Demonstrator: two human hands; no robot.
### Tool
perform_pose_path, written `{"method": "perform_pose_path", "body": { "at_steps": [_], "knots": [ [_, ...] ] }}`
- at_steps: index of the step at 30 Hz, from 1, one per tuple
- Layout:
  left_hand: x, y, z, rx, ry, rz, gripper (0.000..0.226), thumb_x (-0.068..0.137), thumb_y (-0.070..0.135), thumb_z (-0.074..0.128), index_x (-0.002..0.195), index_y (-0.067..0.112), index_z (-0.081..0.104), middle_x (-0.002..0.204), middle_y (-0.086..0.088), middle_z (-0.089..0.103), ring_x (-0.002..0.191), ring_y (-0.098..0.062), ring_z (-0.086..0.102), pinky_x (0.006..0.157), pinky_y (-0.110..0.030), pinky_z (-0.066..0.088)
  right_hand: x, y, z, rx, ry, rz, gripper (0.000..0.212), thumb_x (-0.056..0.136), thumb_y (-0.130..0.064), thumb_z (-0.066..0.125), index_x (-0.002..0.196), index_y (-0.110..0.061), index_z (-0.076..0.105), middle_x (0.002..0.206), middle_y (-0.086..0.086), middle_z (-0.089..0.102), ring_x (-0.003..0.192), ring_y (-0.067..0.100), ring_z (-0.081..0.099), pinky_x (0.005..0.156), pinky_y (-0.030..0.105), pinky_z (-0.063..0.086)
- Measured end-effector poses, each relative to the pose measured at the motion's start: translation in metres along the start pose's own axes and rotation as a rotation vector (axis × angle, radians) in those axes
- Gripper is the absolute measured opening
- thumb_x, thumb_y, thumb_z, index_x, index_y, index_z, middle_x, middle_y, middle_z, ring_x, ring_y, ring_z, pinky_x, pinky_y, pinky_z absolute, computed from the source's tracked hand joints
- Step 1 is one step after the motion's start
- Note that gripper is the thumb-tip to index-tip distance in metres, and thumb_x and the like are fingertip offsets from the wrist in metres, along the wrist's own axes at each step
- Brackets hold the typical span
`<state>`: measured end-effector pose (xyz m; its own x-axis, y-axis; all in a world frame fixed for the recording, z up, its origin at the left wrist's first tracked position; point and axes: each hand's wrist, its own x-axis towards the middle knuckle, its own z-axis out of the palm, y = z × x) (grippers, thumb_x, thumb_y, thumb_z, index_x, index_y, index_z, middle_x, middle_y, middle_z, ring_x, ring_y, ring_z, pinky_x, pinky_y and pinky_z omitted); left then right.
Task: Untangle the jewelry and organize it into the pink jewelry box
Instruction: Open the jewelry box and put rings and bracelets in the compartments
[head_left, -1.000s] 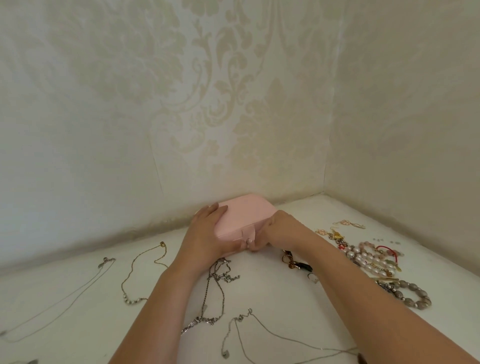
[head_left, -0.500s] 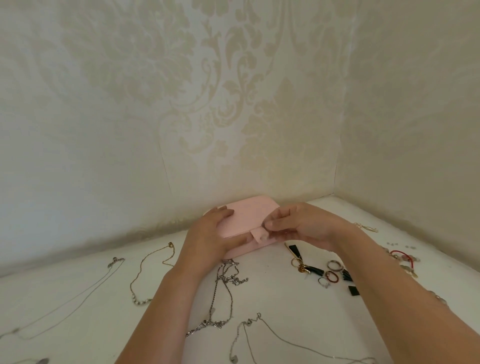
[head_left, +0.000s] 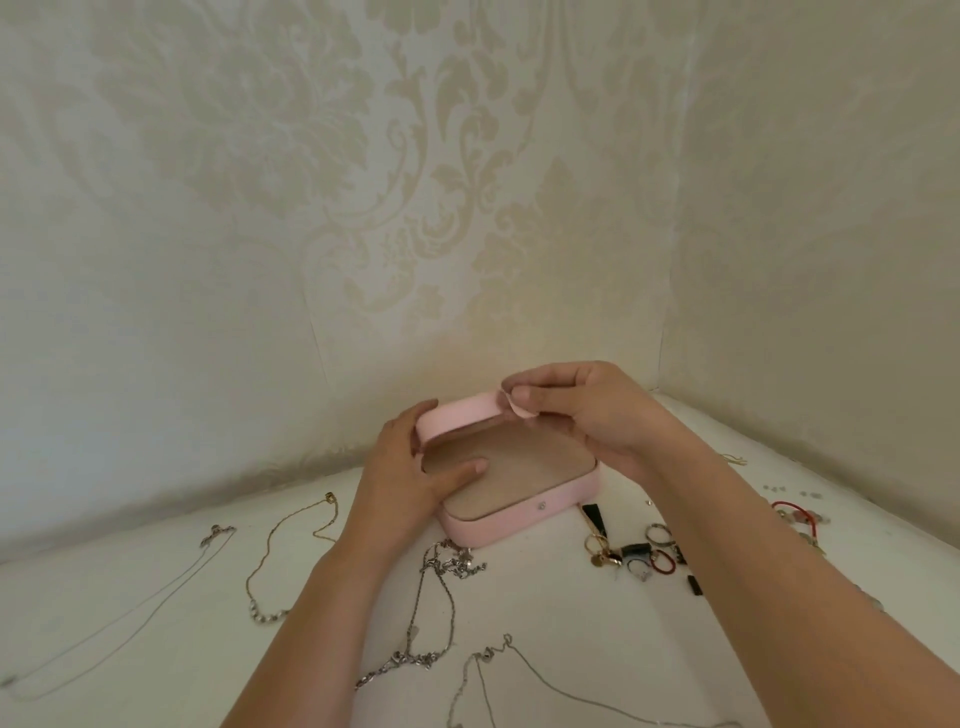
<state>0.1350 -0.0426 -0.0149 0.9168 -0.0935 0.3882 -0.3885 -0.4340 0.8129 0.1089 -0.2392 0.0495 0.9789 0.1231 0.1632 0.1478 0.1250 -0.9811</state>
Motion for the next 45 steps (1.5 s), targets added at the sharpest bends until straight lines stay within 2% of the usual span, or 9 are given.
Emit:
{"method": "perform_pose_path", "body": {
  "at_steps": [3, 8, 14, 18, 22, 27, 31, 38, 45],
  "knots": [
    [0.004, -0.002, 0.001, -0.039, 0.073, -0.023, 0.034, 0.076, 0.054, 0.059, 0.095, 0.025, 0.064, 0.088, 0.008, 0.069, 0.082, -0.011, 0.064, 0.068, -0.025, 0.047, -0.002, -0.008, 0.002, 0.086, -0.079, -0.058, 0.018, 0.085, 0.003, 0.06, 0.098, -0.006, 0.068, 0.101, 0.012, 0.071, 0.093, 0.016, 0.067, 0.088, 0.022, 0.053],
    [0.009, -0.009, 0.003, -0.039, 0.178, -0.043, 0.041, 0.085, 0.053, 0.053, 0.071, 0.015, 0.058, 0.063, -0.005, 0.058, 0.07, -0.034, 0.06, 0.06, -0.036, 0.042, -0.003, -0.009, -0.007, 0.038, -0.082, -0.06, 0.023, 0.082, 0.008, 0.061, 0.101, -0.005, 0.062, 0.106, 0.018, 0.069, 0.095, 0.022, 0.067, 0.087, 0.027, 0.055],
    [0.015, -0.015, 0.001, -0.099, 0.313, -0.177, 0.023, 0.09, 0.04, 0.057, 0.094, 0.017, 0.055, 0.086, -0.004, 0.069, 0.079, -0.025, 0.067, 0.077, -0.045, 0.055, -0.008, -0.011, -0.019, -0.908, -0.057, 0.101, 0.013, 0.076, -0.02, 0.077, 0.086, -0.021, 0.07, 0.086, -0.008, 0.065, 0.077, 0.005, 0.058, 0.063, 0.014, 0.041],
    [0.013, -0.009, 0.0, -0.066, 0.43, -0.195, 0.033, 0.087, 0.033, 0.064, 0.102, 0.012, 0.043, 0.088, 0.001, 0.059, 0.083, -0.027, 0.065, 0.073, -0.036, 0.05, -0.011, -0.003, -0.007, -1.084, -0.22, 0.238, 0.028, 0.07, -0.035, 0.081, 0.092, -0.025, 0.069, 0.088, -0.013, 0.058, 0.081, 0.004, 0.055, 0.066, 0.017, 0.039],
    [0.008, -0.002, -0.005, 0.118, 0.474, -0.034, 0.024, 0.083, 0.024, 0.069, 0.09, 0.014, 0.047, 0.095, -0.001, 0.052, 0.085, -0.022, 0.057, 0.069, -0.029, 0.038, -0.011, 0.0, 0.0, -1.148, -0.175, 0.251, 0.045, 0.07, -0.038, 0.08, 0.108, -0.021, 0.063, 0.101, -0.009, 0.052, 0.094, 0.01, 0.051, 0.071, 0.02, 0.04],
    [-0.005, 0.018, -0.001, 0.13, 0.101, 0.091, 0.024, 0.07, 0.026, 0.079, 0.075, 0.029, 0.055, 0.09, 0.008, 0.058, 0.087, -0.001, 0.054, 0.071, -0.009, 0.036, -0.008, -0.004, 0.001, -1.163, -0.043, 0.309, 0.048, 0.086, -0.032, 0.066, 0.126, -0.01, 0.051, 0.123, 0.005, 0.053, 0.104, 0.018, 0.051, 0.077, 0.023, 0.038],
    [-0.012, 0.022, 0.004, 0.233, -0.254, 0.053, 0.045, 0.053, 0.045, 0.086, 0.089, 0.039, 0.059, 0.104, 0.021, 0.052, 0.102, 0.003, 0.047, 0.083, -0.012, 0.035, -0.009, -0.003, -0.003, -1.202, -0.031, 0.375, 0.041, 0.093, -0.022, 0.056, 0.128, -0.002, 0.051, 0.132, 0.014, 0.053, 0.118, 0.025, 0.053, 0.059, 0.022, 0.034],
    [-0.013, 0.027, -0.006, 0.193, -0.435, 0.001, 0.056, 0.062, 0.033, 0.086, 0.111, 0.041, 0.06, 0.124, 0.022, 0.047, 0.117, 0.002, 0.044, 0.093, -0.01, 0.033, -0.008, -0.003, -0.009, -1.193, 0.01, 0.417, 0.038, 0.097, -0.016, 0.045, 0.131, -0.001, 0.049, 0.133, 0.014, 0.052, 0.121, 0.026, 0.05, 0.093, 0.029, 0.042],
    [-0.012, 0.03, -0.013, 0.201, -0.462, -0.02, 0.055, 0.066, 0.027, 0.083, 0.115, 0.036, 0.061, 0.13, 0.022, 0.049, 0.118, 0.002, 0.046, 0.089, -0.004, 0.031, -0.002, -0.004, -0.012, -1.178, 0.005, 0.417, 0.034, 0.091, -0.009, 0.049, 0.124, -0.006, 0.059, 0.122, 0.014, 0.061, 0.113, 0.029, 0.058, 0.089, 0.033, 0.047]
  ]
}}
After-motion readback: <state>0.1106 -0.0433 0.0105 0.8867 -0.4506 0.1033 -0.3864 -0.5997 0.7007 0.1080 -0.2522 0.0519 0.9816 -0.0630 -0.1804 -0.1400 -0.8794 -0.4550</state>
